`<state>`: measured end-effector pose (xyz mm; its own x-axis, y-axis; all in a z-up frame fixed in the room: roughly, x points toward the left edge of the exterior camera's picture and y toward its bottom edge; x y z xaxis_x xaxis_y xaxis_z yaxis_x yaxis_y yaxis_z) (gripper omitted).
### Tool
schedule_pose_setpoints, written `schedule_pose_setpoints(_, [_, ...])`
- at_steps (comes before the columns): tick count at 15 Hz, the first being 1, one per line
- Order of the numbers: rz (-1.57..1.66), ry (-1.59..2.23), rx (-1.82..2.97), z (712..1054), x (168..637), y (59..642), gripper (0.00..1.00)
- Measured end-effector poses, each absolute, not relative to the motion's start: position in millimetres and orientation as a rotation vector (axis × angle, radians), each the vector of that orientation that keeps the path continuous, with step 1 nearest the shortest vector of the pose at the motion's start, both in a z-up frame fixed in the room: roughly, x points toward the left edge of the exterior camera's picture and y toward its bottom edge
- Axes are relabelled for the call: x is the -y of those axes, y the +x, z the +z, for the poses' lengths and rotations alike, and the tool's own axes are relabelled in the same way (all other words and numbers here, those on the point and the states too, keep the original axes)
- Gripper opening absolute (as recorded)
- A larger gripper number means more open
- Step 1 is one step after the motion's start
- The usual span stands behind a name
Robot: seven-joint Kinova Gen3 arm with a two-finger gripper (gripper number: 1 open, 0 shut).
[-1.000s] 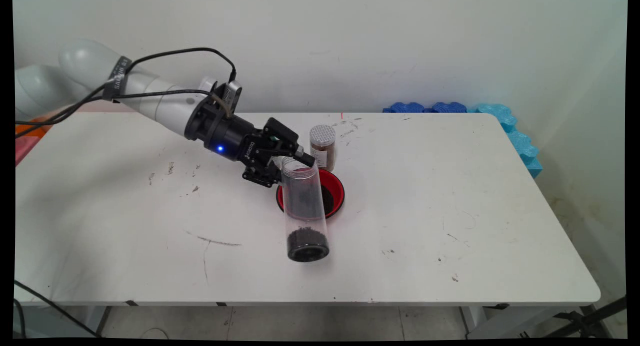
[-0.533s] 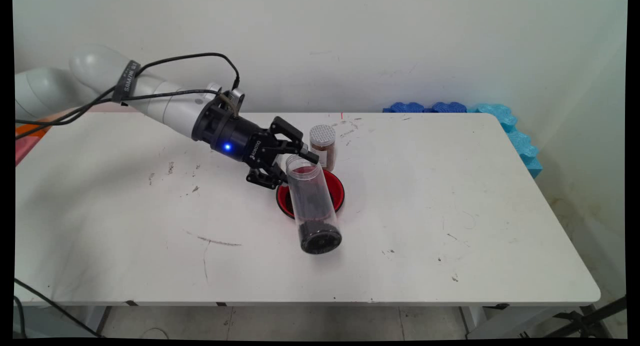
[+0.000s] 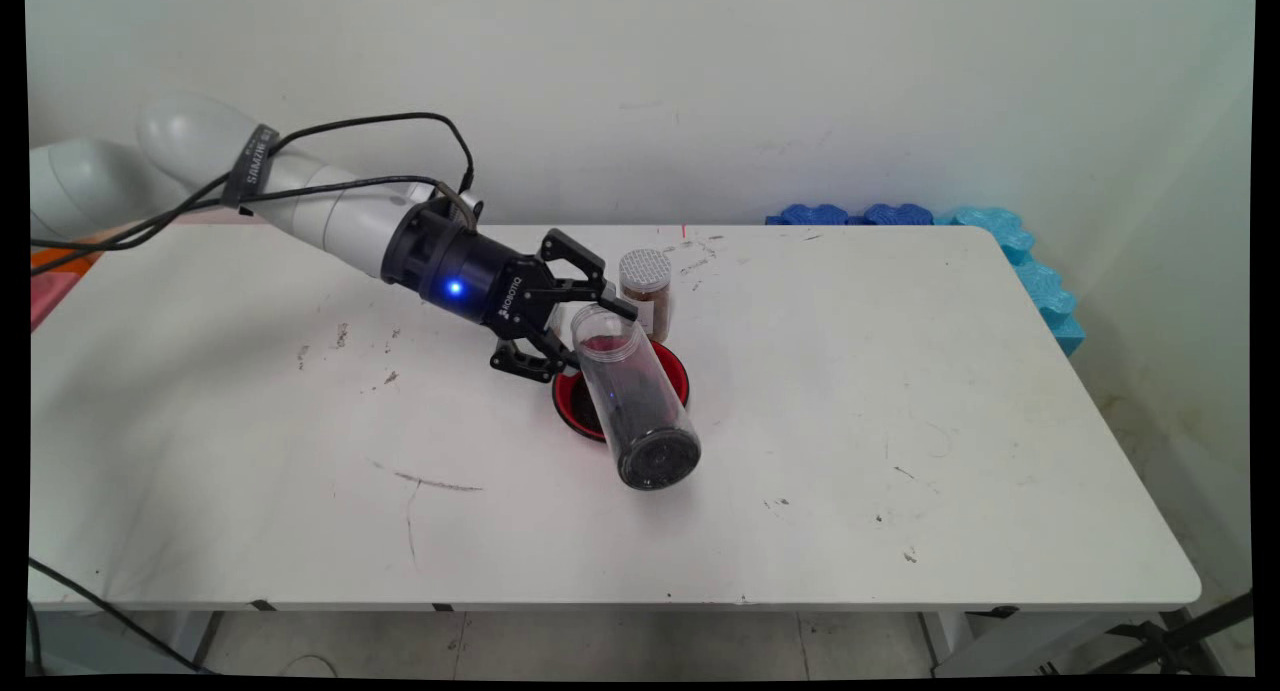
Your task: Pour the black seasoning powder in the red bowl
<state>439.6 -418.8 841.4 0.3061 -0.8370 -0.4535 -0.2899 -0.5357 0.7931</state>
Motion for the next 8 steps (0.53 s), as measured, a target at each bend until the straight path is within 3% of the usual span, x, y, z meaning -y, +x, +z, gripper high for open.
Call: schedule_pose_setpoints(8, [-1.298,2.079,0.837,840.2,415.4,440.6,0.0])
